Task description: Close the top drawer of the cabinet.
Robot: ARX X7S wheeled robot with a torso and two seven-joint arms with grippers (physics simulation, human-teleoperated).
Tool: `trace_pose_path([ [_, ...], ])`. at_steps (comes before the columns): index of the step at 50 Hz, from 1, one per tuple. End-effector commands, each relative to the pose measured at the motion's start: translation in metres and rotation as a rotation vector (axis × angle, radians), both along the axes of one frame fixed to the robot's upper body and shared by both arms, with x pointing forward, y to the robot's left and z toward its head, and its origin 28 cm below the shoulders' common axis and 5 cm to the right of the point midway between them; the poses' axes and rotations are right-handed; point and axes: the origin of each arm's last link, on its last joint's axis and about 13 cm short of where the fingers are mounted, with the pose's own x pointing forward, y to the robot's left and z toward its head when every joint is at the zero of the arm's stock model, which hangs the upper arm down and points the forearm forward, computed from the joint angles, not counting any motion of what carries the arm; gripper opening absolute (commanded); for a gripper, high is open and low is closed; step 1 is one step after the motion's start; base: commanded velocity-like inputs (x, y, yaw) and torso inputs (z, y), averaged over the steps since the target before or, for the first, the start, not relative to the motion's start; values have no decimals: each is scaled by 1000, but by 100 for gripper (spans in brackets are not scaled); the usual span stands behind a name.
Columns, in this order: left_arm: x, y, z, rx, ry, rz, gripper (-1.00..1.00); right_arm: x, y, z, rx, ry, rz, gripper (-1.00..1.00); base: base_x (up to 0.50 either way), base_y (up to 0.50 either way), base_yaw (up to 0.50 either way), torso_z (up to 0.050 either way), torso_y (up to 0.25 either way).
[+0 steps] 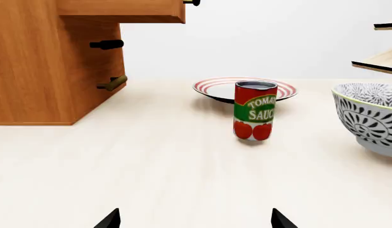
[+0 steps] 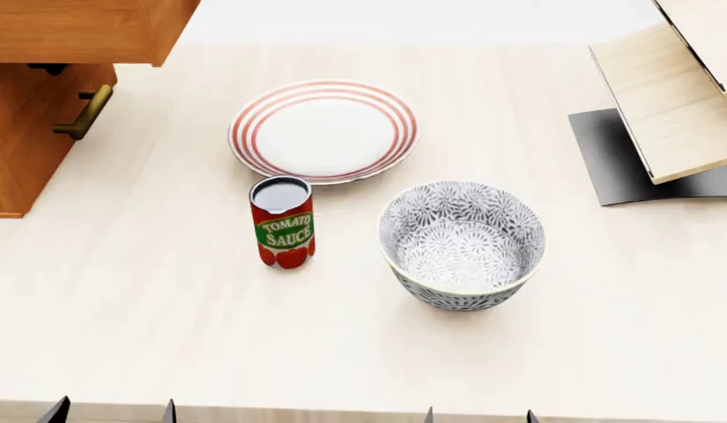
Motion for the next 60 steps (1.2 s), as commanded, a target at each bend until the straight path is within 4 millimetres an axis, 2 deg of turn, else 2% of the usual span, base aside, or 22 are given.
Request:
trace_pose_path([
  [1,0,0,0,0,0,0,100,0,0,0,0,0,0,100,0,0,0,0,0],
  [3,1,2,-2,0,-38,15,100,-2,0,8,9,-13,4,100,0,0,0,0,0],
  [5,1,4,16,-13,-72,29,100,-2,-2,19,16,-45,1,100,0,0,0,0,0],
  [10,10,13,66,-60,-176,32,100,1,-9,65,-13,-141,-8,100,0,0,0,0,0],
  [11,14,15,73,-50,-174,57,100,2,-12,75,-3,-176,-21,100,0,0,0,0,0],
  [12,15,15,71,-60,-178,56,100,2,-13,79,5,-177,-25,100,0,0,0,0,0],
  [14,21,17,84,-58,-220,61,100,7,-19,97,14,-210,-48,100,0,0,0,0,0],
  [16,25,18,91,-49,-236,67,100,11,-20,105,12,-203,-43,100,0,0,0,0,0],
  [18,29,20,112,-51,-246,77,100,13,-22,124,32,-252,-47,100,0,0,0,0,0],
  [19,29,20,112,-51,-246,77,100,13,-22,124,32,-252,-47,100,0,0,0,0,0],
  [20,31,20,123,-56,-277,79,100,12,-22,139,43,-293,-45,100,0,0,0,0,0],
  [21,31,20,123,-56,-277,79,100,11,-22,139,43,-293,-45,100,0,0,0,0,0],
  [22,30,21,140,-68,-317,77,100,8,-23,161,22,-360,-50,100,0,0,0,0,0],
  [24,29,21,152,-76,-340,65,100,4,-22,174,-5,-409,-51,100,0,0,0,0,0],
  [25,29,21,153,-76,-340,65,100,4,-22,174,-5,-409,-51,100,0,0,0,0,0],
  [26,28,21,167,-87,-384,62,100,-1,-22,188,-45,-471,-49,100,0,0,0,0,0],
  [32,23,9,194,-87,-441,-4,100,4,-21,202,-28,-488,-47,100,0,0,0,0,0],
  [38,21,5,226,-112,-505,-34,100,1,-26,222,-10,-524,-83,100,0,0,0,0,0],
  [42,21,1,228,-38,-554,-22,100,-1,-26,226,-45,-582,-110,100,47,0,0,0,0],
  [43,22,-3,225,59,-571,-36,100,-1,-26,228,-18,-566,-111,100,500,0,0,0,0],
  [60,20,-12,216,75,-533,-133,100,5,-24,225,-11,-558,-81,100,500,0,0,0,0],
])
